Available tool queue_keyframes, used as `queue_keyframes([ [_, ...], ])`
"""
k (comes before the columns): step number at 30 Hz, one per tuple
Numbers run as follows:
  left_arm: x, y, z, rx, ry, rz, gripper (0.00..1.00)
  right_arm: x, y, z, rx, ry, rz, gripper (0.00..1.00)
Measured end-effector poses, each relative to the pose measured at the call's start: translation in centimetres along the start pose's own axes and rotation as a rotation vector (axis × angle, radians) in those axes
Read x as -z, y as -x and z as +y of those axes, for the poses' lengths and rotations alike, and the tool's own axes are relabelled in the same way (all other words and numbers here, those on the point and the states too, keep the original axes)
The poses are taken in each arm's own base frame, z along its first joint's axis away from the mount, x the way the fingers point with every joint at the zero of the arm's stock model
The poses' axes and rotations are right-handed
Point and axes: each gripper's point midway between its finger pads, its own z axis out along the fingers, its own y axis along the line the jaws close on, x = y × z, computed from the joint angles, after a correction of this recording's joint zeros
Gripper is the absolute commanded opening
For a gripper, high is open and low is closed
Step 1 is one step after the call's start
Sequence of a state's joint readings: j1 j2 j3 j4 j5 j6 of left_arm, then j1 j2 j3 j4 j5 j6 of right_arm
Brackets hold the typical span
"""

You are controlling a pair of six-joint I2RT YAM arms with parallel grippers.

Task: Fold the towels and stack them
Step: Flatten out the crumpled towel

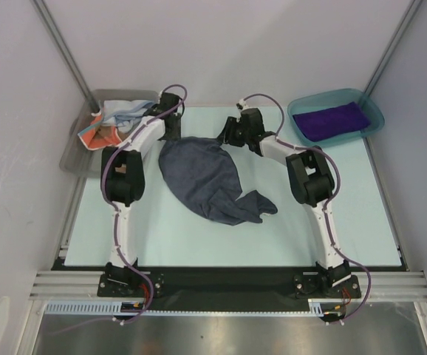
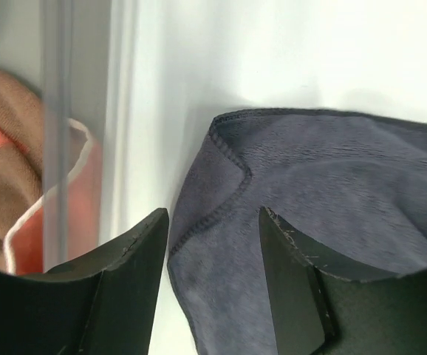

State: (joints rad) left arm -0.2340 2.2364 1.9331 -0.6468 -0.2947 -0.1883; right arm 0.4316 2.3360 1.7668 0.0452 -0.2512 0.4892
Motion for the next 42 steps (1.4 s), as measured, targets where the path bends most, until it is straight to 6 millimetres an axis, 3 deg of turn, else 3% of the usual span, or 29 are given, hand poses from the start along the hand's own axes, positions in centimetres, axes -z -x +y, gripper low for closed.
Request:
queue_keyframes([
  [5,-1.8,-1.4,0.1,-0.08,0.014,0.037,0.59,-2.9,-1.3,-1.3,-0.102,-0.002,0.007,0.55],
  [8,-2.3,-1.6,0.1,-0.117,0.012,0.041,0.6,-3.6,-0.6,-1.3,-0.123,0.004,-0.02,0.54],
  [16,-3.7,-2.2,0.2,-0.175,0.028,0.055,0.54,-5.0,-0.2,-1.3,-0.13,0.023,-0.048,0.38],
  [21,-4.2,-2.7,0.3,-0.197,0.035,0.068,0.5,-5.9,0.1,-1.1,-0.124,0.04,-0.055,0.33],
  [24,-4.5,-2.7,0.5,-0.213,0.045,0.071,0.31,-6.0,-0.1,-1.1,-0.116,0.036,-0.05,0.19],
  [25,-4.6,-2.7,0.5,-0.218,0.046,0.07,0.17,-6.0,-0.2,-1.2,-0.113,0.035,-0.047,0.08],
  [27,-4.8,-2.7,0.5,-0.223,0.048,0.073,0.05,-6.0,-0.5,-1.3,-0.104,0.027,-0.038,0.0],
  [28,-4.9,-2.7,0.4,-0.223,0.047,0.076,0.0,-6.0,-0.5,-1.4,-0.103,0.025,-0.037,0.0],
  [31,-4.8,-3.1,0.2,-0.226,0.035,0.09,0.0,-5.9,-0.4,-2.0,-0.089,0.016,-0.041,0.0],
  [34,-4.3,-3.3,-0.6,-0.216,0.002,0.1,0.0,-4.4,-0.7,-2.9,-0.072,-0.003,-0.023,0.0],
  [37,-2.5,-3.8,-1.8,-0.199,-0.052,0.107,0.0,-1.1,-1.2,-4.9,-0.079,-0.058,0.019,0.0],
  [42,4.2,-4.2,-4.6,-0.136,-0.194,0.082,0.0,7.0,-0.7,-8.5,-0.082,-0.14,0.038,0.0],
])
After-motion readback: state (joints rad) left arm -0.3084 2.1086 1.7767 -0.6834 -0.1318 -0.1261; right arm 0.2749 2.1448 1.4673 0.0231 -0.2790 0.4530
